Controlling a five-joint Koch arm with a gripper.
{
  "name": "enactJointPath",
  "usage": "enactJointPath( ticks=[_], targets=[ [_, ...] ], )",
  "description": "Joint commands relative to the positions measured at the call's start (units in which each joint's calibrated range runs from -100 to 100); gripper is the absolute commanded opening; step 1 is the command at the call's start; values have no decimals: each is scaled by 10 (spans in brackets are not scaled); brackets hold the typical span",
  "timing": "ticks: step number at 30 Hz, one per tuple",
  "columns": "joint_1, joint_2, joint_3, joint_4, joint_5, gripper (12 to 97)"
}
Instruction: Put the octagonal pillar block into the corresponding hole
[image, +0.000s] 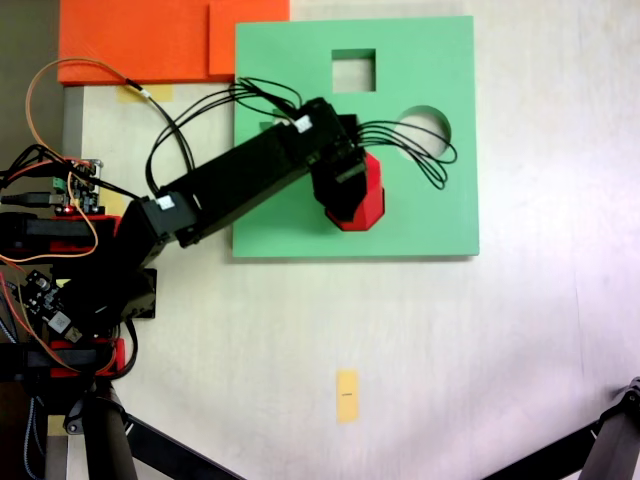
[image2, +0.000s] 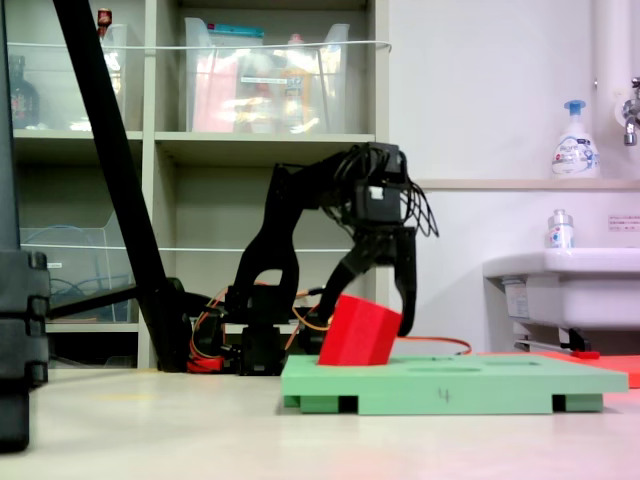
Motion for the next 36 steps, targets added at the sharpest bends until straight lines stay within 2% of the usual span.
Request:
enactJointPath(
  ticks=[1, 3, 4, 7, 9, 14, 17, 23, 27, 36],
  targets=[
    [6, 4, 22, -1, -17, 419],
    [7, 12, 22, -1, -17, 518],
    [7, 13, 22, -1, -17, 538],
    [7, 13, 20, -6, -17, 542],
    [7, 13, 20, -11, -17, 576],
    [7, 9, 20, -25, -17, 858],
    [7, 6, 20, -25, -17, 950],
    [9, -33, 21, -26, -16, 954],
    [11, -181, 24, -30, -21, 954],
    [-11, -509, 34, -29, -171, 946]
  ],
)
